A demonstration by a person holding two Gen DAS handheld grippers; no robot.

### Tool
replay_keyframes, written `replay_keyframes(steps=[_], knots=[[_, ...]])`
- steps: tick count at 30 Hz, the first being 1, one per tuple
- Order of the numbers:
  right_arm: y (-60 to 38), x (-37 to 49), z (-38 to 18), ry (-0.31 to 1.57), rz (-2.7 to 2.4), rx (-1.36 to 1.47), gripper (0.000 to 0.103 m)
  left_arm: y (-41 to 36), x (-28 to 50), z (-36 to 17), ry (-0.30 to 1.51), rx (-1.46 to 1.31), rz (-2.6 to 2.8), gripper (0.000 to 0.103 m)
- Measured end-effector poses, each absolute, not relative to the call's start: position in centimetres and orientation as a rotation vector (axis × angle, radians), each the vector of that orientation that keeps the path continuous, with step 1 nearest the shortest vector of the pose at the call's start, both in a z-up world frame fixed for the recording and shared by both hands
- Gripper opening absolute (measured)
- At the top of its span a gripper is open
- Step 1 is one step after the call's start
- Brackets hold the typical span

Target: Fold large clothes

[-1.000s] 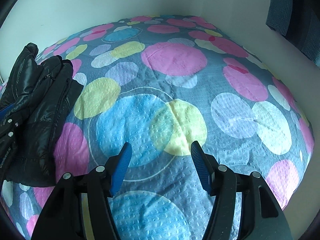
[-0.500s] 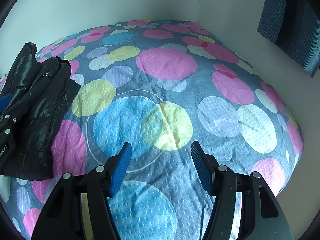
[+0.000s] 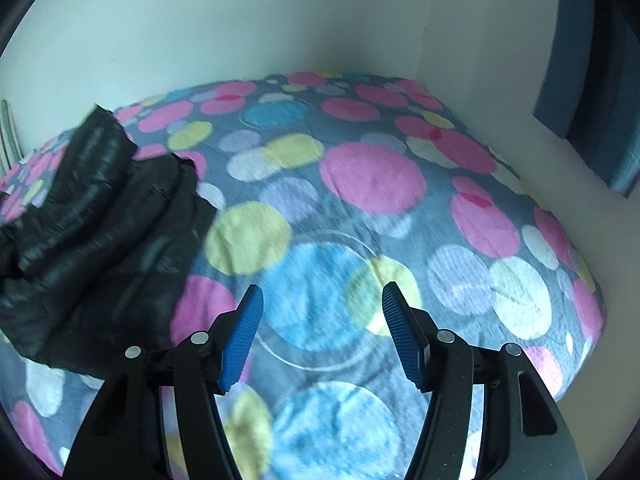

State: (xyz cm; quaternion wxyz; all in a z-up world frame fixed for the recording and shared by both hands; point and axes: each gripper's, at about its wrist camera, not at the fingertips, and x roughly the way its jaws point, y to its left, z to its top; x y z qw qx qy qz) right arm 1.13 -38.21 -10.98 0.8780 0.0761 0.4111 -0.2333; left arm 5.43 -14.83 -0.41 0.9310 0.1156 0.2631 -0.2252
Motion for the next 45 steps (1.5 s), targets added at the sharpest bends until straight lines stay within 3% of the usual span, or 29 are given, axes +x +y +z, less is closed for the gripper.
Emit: replay_keyframes(steps=[7, 15, 17, 20, 24, 26, 27, 33, 45], knots=[[-34.9, 6.7, -7.4, 0.795, -0.332, 0.184, 0.061, -8.8, 14.7, -2.6, 0.68, 0.106, -0.308, 0.063], [-32.2, 13.7, -5.4, 0.782, -0.211, 0.226, 0.062, -7.8, 20.6, -6.5, 0.808, 0.027, -0.375, 0.063], [-31.6, 14.9, -5.1, 0.781, -0.19, 0.227, 0.068, -7.7, 21.3, -7.2, 0.822, 0.008, -0.382, 0.063], [-30.3, 16.8, -5.2, 0.793, -0.168, 0.186, 0.068, -7.7, 22.8, -8.7, 0.864, -0.026, -0.409, 0.063], [-29.6, 18.2, -6.9, 0.855, -0.192, 0.082, 0.063, -8.5, 23.9, -10.9, 0.916, -0.011, -0.44, 0.063], [-30.3, 18.7, -8.6, 0.914, -0.21, 0.079, 0.045, -9.3, 24.2, -11.9, 0.939, -0.002, -0.458, 0.063], [-31.0, 18.9, -9.8, 0.95, -0.209, 0.101, 0.043, -9.8, 24.3, -12.4, 0.946, 0.004, -0.47, 0.063], [-33.4, 19.2, -14.6, 1.055, -0.225, 0.142, 0.043, -13.3, 24.3, -13.7, 0.959, 0.112, -0.505, 0.059], [-35.1, 18.6, -18.3, 1.087, -0.228, 0.21, 0.043, -16.4, 24.3, -15.8, 0.999, 0.203, -0.494, 0.057]])
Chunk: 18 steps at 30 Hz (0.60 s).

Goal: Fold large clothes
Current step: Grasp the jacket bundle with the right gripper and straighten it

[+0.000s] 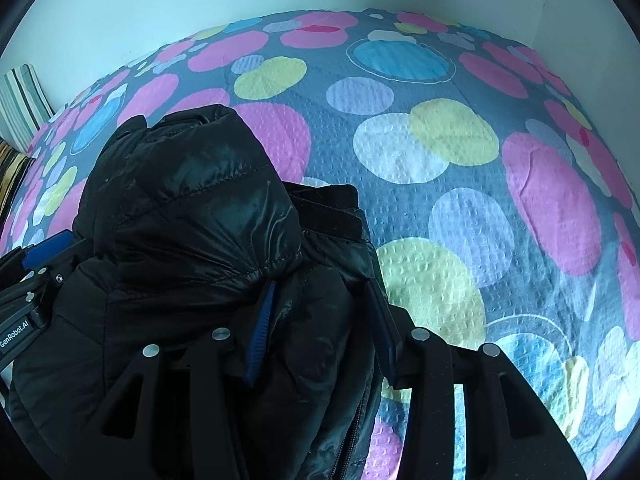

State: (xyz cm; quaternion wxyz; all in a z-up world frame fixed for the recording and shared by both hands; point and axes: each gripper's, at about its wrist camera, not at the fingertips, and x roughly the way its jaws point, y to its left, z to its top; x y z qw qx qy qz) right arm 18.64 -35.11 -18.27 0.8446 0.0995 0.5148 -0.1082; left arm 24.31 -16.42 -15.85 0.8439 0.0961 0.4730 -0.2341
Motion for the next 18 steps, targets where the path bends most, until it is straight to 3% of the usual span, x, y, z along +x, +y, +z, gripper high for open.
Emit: replay_keyframes(steps=[18], knots=[[-35.49, 18.09, -18.51, 1.041, -0.234, 0.242, 0.044, -16.44, 24.13, -16.13, 0.976, 0.217, -0.491, 0.056]])
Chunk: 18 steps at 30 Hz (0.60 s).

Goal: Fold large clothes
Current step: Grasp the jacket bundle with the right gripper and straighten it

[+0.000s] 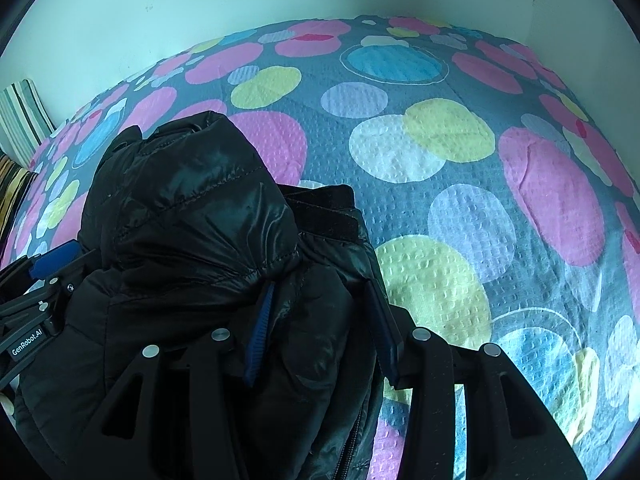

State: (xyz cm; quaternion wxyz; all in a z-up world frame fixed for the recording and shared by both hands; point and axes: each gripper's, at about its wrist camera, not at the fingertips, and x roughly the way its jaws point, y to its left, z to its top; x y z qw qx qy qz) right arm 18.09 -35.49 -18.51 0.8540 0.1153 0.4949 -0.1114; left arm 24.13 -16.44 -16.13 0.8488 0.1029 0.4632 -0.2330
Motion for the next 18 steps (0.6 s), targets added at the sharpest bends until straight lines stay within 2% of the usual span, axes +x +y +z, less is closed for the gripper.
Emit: replay_keyframes(steps=[4, 5, 7, 11, 18], knots=[[-35.6, 17.8, -18.0, 1.02, -0.242, 0.246, 0.05, -15.6, 23.9, -15.1, 0.957, 0.195, -0.494, 0.056], [-35.6, 17.7, -17.9, 1.014, -0.249, 0.243, 0.058, -15.2, 23.8, -14.6, 0.953, 0.189, -0.492, 0.056], [-36.0, 17.4, -17.3, 0.992, -0.266, 0.242, 0.067, -14.3, 23.5, -13.8, 0.947, 0.169, -0.487, 0.056], [-36.1, 16.2, -14.7, 0.933, -0.27, 0.263, 0.067, -10.6, 22.2, -11.3, 0.894, 0.1, -0.436, 0.057], [-32.2, 11.3, -6.5, 0.777, -0.211, 0.251, 0.067, -4.3, 18.5, -9.3, 0.869, -0.032, -0.391, 0.057]])
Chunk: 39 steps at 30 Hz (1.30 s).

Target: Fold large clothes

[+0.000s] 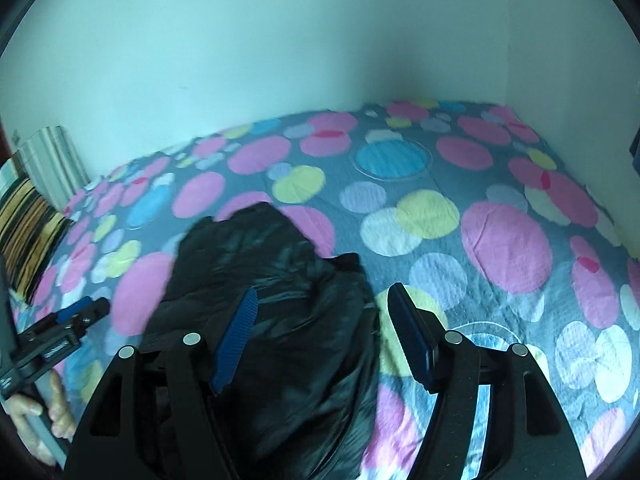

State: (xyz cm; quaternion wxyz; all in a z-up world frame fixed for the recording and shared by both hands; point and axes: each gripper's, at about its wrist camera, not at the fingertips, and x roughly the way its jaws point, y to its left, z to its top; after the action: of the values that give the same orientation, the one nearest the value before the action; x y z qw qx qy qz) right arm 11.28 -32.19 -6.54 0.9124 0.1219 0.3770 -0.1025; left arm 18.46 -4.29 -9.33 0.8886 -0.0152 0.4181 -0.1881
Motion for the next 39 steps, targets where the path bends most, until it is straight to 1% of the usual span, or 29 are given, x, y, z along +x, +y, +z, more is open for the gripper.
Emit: replay_keyframes(steps=[2, 4, 8, 12, 17, 20, 24, 39], knots=[[-30.0, 10.1, -5.6, 0.768, -0.174, 0.208, 0.067, -3.7, 17.4, -9.8, 0.895, -0.061, -0.407, 0.057], [-28.0, 9.2, -5.9, 0.785, -0.171, 0.146, 0.067, -3.8, 16.4, -10.3, 0.923, -0.085, -0.436, 0.057], [-26.9, 8.5, -8.4, 0.86, -0.213, 0.08, 0.067, -5.9, 14.5, -12.5, 0.977, -0.008, -0.48, 0.057], [-28.4, 8.7, -11.0, 0.926, -0.285, 0.077, 0.067, -7.2, 14.2, -13.5, 0.957, 0.047, -0.457, 0.057], [-30.4, 9.3, -14.8, 1.009, -0.275, 0.168, 0.067, -8.8, 14.3, -14.7, 0.952, 0.137, -0.437, 0.057], [-31.2, 9.6, -16.6, 1.034, -0.253, 0.23, 0.067, -9.6, 13.9, -15.2, 0.935, 0.178, -0.424, 0.055], [-32.6, 9.3, -18.4, 1.041, -0.225, 0.342, 0.07, -9.8, 14.3, -15.6, 0.948, 0.171, -0.429, 0.055], [-32.2, 8.4, -18.3, 1.011, -0.214, 0.359, 0.071, -9.6, 14.2, -15.1, 0.936, 0.175, -0.425, 0.054]])
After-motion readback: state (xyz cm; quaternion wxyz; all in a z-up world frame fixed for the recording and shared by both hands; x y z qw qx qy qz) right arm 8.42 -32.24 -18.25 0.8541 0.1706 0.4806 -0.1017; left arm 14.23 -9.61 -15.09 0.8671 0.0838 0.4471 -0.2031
